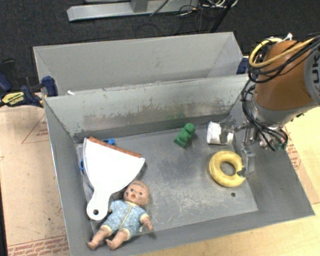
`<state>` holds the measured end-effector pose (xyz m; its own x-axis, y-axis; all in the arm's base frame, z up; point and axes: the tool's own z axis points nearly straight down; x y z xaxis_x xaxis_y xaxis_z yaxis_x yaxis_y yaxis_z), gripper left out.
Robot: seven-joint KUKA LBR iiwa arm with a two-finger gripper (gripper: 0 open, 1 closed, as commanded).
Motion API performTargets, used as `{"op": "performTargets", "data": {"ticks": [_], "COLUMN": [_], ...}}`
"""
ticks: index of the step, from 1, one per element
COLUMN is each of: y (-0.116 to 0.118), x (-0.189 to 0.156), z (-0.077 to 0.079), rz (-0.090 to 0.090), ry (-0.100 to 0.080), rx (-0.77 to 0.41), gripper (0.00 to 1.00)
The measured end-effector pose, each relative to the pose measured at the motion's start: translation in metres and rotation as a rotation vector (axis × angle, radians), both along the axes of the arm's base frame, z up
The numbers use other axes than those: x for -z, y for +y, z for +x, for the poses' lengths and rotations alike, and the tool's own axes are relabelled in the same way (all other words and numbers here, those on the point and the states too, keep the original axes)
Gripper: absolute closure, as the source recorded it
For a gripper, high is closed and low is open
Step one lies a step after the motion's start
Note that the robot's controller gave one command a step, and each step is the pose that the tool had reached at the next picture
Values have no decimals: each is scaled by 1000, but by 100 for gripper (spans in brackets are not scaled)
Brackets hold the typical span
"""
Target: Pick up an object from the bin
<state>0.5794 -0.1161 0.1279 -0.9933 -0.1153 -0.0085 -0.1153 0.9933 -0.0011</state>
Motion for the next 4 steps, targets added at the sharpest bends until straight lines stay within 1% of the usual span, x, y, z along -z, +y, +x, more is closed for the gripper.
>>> {"op": "performTargets", "data": {"ticks": [1,2,3,4], "y": [10,14,14,11], "x": [26,54,54,38], "z": [-5,1,1,8], "rz": [-1,-3,-3,-4], "ry": [5,-10,-10,-14], "rx": [-207,-260,-260,-301], "gripper": [0,100,100,100]}}
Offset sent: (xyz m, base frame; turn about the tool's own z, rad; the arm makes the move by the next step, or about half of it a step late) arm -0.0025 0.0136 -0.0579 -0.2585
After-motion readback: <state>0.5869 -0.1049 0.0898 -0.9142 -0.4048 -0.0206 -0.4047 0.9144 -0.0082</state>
